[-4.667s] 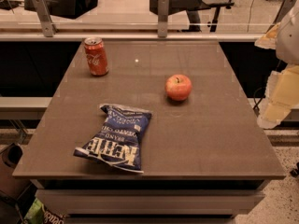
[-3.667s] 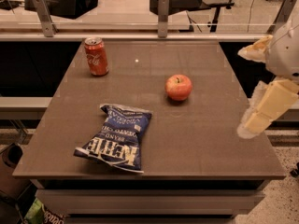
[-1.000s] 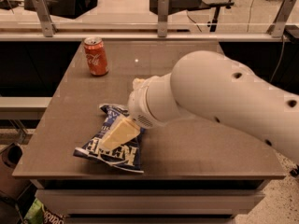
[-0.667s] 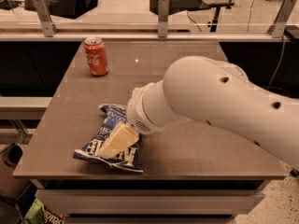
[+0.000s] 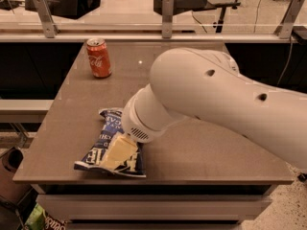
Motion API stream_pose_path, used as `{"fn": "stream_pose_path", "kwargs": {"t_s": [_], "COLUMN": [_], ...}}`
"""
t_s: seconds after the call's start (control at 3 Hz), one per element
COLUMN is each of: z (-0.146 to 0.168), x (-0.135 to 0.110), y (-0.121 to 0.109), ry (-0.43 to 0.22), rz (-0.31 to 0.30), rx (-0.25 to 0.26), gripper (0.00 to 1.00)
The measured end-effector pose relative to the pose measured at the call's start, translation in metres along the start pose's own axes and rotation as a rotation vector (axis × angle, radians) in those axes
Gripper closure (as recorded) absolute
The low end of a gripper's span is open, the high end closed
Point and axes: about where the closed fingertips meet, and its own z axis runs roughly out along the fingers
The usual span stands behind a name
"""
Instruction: Pick blue chip bag
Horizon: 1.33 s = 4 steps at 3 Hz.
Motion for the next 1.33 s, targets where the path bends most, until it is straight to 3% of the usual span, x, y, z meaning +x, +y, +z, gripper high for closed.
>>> {"fn": "stream_pose_path", "kwargs": {"t_s": [1.0,1.33], "z": [-0.0031,-0.0036], "x": [-0.0020,-0.0025], "y": [0.0033,0.0034], "ry": [0.003,0.003], "rz": [-0.009,-0.010], "rx": [0.003,0.003], "gripper": [0.88,1.00]}}
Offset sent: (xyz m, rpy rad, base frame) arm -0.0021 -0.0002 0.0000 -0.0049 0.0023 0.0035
